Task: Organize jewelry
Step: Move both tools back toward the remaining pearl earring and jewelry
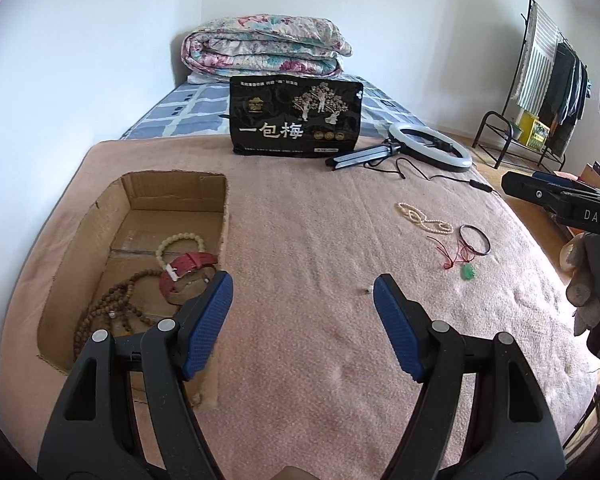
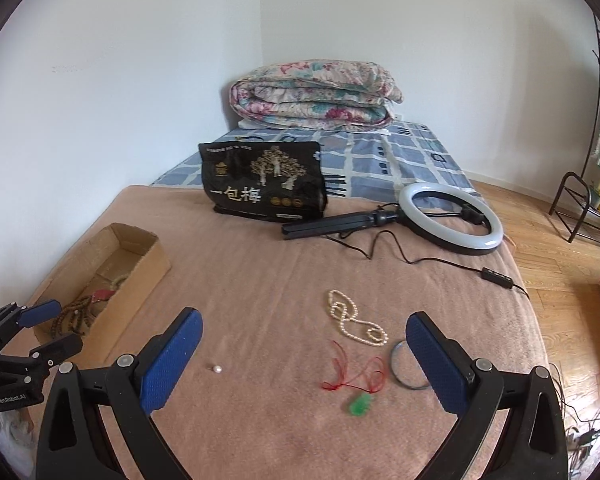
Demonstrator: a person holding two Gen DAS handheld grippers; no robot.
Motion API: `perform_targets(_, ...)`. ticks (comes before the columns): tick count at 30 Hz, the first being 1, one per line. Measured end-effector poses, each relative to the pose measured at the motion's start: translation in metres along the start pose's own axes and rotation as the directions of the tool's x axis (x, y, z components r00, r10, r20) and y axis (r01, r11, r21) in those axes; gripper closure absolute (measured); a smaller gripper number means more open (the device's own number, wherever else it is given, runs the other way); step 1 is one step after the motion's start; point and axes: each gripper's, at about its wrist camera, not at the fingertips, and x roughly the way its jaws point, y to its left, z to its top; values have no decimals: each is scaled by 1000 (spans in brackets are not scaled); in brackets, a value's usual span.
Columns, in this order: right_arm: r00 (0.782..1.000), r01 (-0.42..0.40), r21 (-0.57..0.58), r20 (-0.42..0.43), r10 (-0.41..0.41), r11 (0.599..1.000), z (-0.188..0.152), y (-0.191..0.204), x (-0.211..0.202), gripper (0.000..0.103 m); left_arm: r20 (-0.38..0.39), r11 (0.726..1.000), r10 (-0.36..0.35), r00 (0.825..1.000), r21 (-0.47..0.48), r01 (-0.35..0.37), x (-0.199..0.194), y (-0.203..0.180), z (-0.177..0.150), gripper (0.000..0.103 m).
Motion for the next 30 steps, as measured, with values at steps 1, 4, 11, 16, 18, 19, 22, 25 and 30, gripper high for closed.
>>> perform_targets(1, 1000, 11, 9, -3, -11, 1000, -2, -8, 0, 0, -7, 1000, -10, 1000, 0, 10, 4, -4, 0, 28)
perform_targets(4, 999, 38, 37, -14, -37, 999, -9, -32, -1, 0, -31, 999, -35, 999, -7, 34, 17, -13, -1, 28)
perform_targets(11, 993, 108, 74, -51, -104, 991, -25, -80, 8, 0, -80, 998, -67, 995, 2, 67, 49, -32, -5, 28)
perform_targets(16, 986, 143, 92, -103, -133, 985, -41, -111, 28, 0, -125, 997, -82, 989, 2, 83, 72, -41, -9, 37)
perform_targets(18, 982, 151, 101, -126, -138, 983, -48, -123, 37, 0, -139, 996, -89, 986, 0, 90, 81, -44, -11, 39)
perform_targets(19, 980, 158, 100, -135, -144, 982, -52, -127, 42, 0, -146, 996, -92, 985, -2, 93, 85, -44, -12, 40)
perform_targets(22, 976, 169, 83, -155, -155, 982, -63, -137, 54, 0, -166, 995, -100, 981, -5, 101, 96, -46, -15, 44)
perform_targets(25, 974, 149, 64, -182, -135, 987, -73, -140, 66, 0, -179, 994, -107, 978, -6, 107, 105, -49, -19, 44)
perform_targets(30, 967, 122, 23, -227, -114, 992, -85, -135, 85, 0, -198, 993, -115, 973, -1, 117, 117, -51, -24, 50)
